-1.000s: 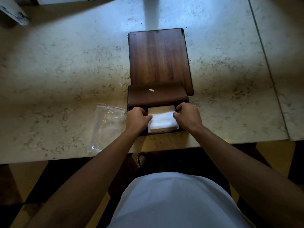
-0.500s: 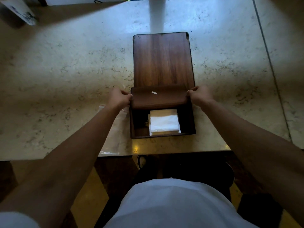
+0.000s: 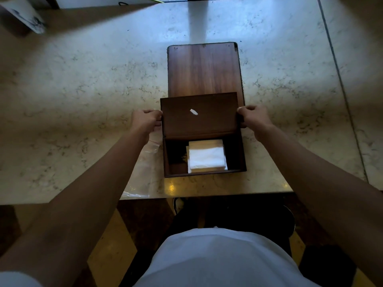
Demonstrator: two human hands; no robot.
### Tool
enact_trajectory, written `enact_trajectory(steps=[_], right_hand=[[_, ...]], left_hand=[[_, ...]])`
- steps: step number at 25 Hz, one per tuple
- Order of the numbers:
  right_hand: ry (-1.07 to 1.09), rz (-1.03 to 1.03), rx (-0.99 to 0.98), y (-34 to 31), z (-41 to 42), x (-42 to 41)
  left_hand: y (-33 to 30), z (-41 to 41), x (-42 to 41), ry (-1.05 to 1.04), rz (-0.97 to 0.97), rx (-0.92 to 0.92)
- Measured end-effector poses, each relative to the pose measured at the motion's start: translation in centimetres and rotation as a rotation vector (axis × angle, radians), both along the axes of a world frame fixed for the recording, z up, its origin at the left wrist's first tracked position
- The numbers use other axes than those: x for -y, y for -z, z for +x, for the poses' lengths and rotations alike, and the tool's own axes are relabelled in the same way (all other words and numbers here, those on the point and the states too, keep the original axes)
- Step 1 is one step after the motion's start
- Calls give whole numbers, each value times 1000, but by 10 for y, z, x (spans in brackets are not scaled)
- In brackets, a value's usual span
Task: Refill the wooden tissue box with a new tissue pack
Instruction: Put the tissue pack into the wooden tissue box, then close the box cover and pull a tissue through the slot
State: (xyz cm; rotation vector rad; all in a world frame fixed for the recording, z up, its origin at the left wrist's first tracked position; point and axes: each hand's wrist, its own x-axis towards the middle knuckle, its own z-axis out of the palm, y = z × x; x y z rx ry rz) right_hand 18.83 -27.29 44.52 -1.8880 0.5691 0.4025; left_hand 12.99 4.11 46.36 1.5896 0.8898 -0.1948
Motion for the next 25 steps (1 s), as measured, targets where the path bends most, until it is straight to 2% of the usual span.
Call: enact_trajectory(steps=[2, 4, 7, 13, 18, 22, 25], right_hand=[[25, -5, 60, -14, -5, 2], [51, 74, 83, -27, -13, 6], [48, 302, 31, -43, -32, 15], [101, 464, -118, -59, -68, 30], [84, 307, -173, -49, -102, 37], [33, 142, -114, -41, -118, 36], [-14, -72, -30, -36, -122, 28]], left_hand=[[-11, -2, -3, -16, -13, 57], [-24, -10, -4, -41, -81, 79], [-38, -29, -4, -77, -153, 89], [-42, -76, -6, -78, -310, -5], [-30, -111, 4, -48, -199, -86], [-22, -123, 8, 6, -91, -58], [-17, -127, 15, 30, 20, -33]])
